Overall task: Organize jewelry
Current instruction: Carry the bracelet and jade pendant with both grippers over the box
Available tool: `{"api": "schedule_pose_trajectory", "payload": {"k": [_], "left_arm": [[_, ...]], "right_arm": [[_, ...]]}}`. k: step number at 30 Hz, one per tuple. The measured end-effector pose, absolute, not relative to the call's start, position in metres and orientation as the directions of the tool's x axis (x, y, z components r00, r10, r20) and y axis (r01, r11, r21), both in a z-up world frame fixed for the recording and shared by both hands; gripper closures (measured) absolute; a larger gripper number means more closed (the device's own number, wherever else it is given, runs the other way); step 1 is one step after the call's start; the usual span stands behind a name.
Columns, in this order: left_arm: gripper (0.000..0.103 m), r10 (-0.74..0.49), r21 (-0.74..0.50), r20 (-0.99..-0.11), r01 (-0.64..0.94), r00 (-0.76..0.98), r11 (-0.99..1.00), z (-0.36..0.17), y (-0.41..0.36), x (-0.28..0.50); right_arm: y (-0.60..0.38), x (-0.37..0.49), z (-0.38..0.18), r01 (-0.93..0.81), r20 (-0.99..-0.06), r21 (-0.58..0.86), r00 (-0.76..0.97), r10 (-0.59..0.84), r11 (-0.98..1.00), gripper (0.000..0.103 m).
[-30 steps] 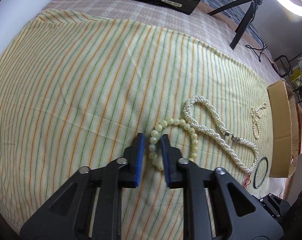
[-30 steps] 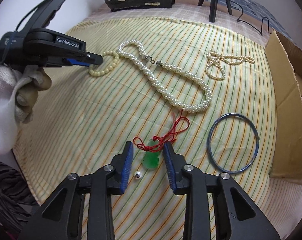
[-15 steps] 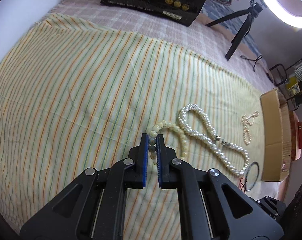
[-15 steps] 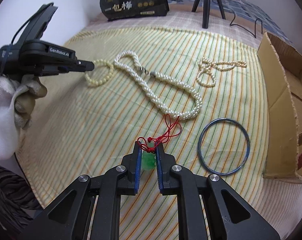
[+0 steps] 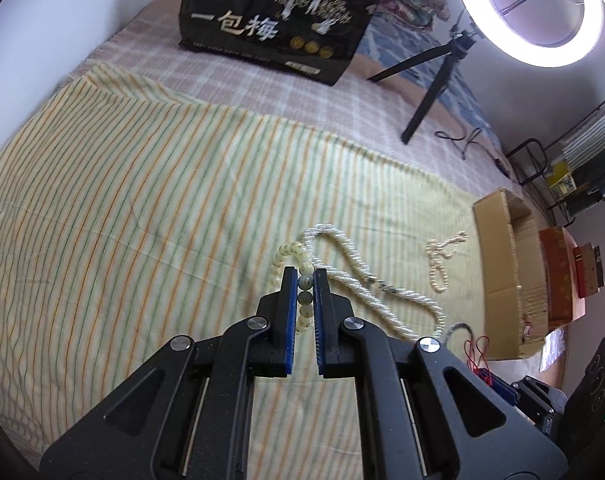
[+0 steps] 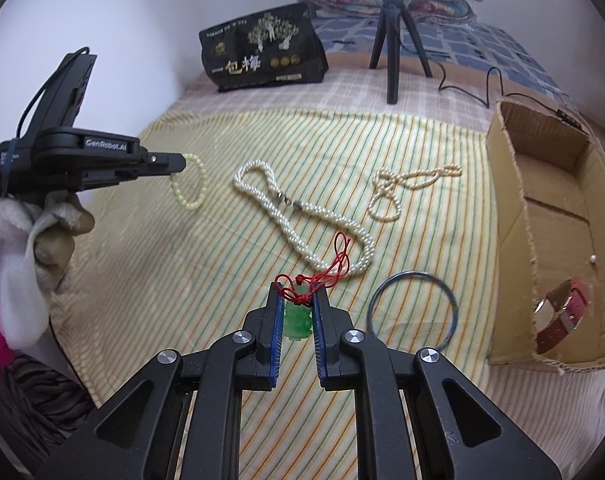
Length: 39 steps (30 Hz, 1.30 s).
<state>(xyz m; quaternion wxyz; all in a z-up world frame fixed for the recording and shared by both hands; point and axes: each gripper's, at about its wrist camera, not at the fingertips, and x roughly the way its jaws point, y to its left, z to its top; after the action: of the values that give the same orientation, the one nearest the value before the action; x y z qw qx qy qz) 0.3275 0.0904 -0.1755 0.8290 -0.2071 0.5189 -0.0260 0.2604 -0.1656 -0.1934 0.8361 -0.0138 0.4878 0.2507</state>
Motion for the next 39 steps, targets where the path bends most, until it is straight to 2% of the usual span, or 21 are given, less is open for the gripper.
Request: {"api": "schedule_pose_trajectory", "payload": {"k": [9,20,29,39], "left_arm": [[0.098,-0.311,-0.411,-0.801,-0.092,0.511,0.907,-0.141,0.063,0.324],[0.098,-0.397,-0.432,-0.752,0.062,0.526,0.900,-0.109,-0.008,0.319],[0.098,-0.455,-0.442,-0.734,0.155,0.504,0.884,-0.101,-0.069,0.323],[0.098,-0.511,-0.464,-0.716,0.221,0.476,0.857,-0.099,-0.128,0.331]], "right_arm": [[-0.191,0.262,-0.170,-0.406,-0.792,0.222,0.456,0.407,0.886,0.091],[-0.238,0.278,-0.144,-0.335,-0.758,0.217,0.535,0.374,0.917,0.091],[-0.285,0.299,-0.128,-0.241,-0.729,0.254,0.589,0.349,0.937,0.091],[-0.320,0.335,-0.132,-0.177,-0.737,0.224,0.612,0.286,0.958,0.091]]}}
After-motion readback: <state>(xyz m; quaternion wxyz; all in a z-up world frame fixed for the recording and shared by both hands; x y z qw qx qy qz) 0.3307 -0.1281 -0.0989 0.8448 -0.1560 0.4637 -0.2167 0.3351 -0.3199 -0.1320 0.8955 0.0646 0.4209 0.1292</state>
